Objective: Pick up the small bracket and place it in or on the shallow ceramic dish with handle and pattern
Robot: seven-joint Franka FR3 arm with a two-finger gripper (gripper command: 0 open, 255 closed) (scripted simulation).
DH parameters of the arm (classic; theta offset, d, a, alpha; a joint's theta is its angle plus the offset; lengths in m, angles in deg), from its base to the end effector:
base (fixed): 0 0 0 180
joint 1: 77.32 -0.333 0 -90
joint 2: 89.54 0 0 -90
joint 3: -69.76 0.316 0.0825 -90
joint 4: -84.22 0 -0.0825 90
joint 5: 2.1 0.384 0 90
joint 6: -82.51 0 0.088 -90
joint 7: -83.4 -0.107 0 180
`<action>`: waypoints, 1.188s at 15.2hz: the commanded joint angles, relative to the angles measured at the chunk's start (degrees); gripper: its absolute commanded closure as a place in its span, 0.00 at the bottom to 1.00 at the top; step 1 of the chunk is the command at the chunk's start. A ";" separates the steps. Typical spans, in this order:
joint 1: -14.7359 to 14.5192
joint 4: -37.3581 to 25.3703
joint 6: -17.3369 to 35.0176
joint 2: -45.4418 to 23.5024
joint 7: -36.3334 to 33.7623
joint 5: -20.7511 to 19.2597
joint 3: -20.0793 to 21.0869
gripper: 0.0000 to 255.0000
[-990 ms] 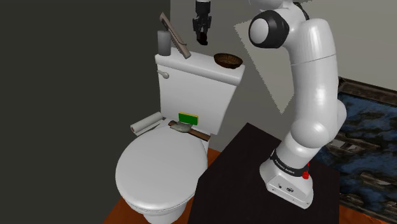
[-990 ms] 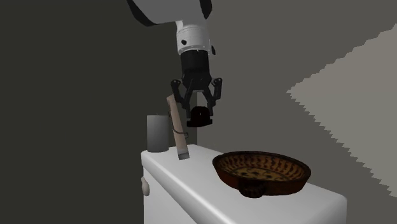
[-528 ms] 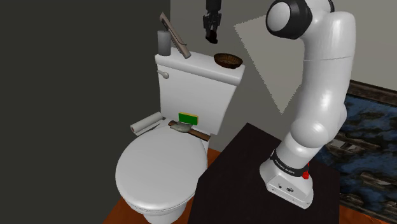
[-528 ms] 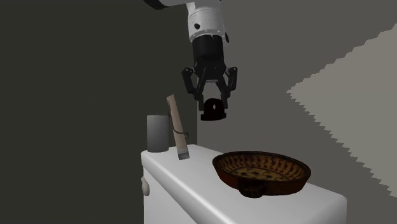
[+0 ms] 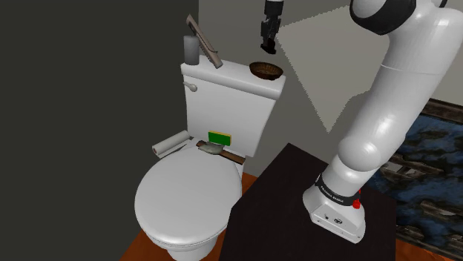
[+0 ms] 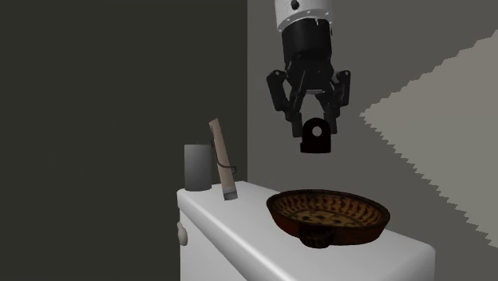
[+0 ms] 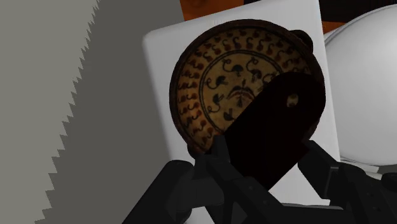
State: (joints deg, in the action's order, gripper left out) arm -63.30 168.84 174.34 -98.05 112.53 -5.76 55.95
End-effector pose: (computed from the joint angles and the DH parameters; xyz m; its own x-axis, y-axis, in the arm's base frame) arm 0.5331 -0.2770 0.5886 0.9976 0.0250 -0.0644 0.0300 -0.9965 0.0774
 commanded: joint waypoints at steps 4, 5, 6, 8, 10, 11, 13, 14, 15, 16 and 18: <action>0.18 5.64 3.78 1.93 0.23 -0.44 -0.22 1.00; 0.16 6.53 4.58 2.03 0.15 -0.46 -0.21 1.00; 0.15 7.40 5.37 2.10 0.07 -0.49 -0.21 1.00; 0.13 9.08 6.93 2.22 -0.07 -0.53 -0.20 1.00; 0.12 10.69 8.48 2.27 -0.21 -0.57 -0.19 1.00; 0.12 11.47 9.25 2.28 -0.27 -0.58 -0.19 1.00; 0.12 12.97 10.78 2.25 -0.39 -0.60 -0.18 1.00; 0.12 13.70 11.54 2.21 -0.45 -0.60 -0.18 1.00; 0.12 14.35 12.23 2.17 -0.50 -0.60 -0.18 1.00; 0.12 14.36 12.23 2.18 -0.50 -0.61 -0.18 1.00; 0.12 14.35 12.23 2.17 -0.50 -0.60 -0.18 1.00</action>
State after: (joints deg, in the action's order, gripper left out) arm -63.19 183.17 186.49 -95.86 112.03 -6.37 55.77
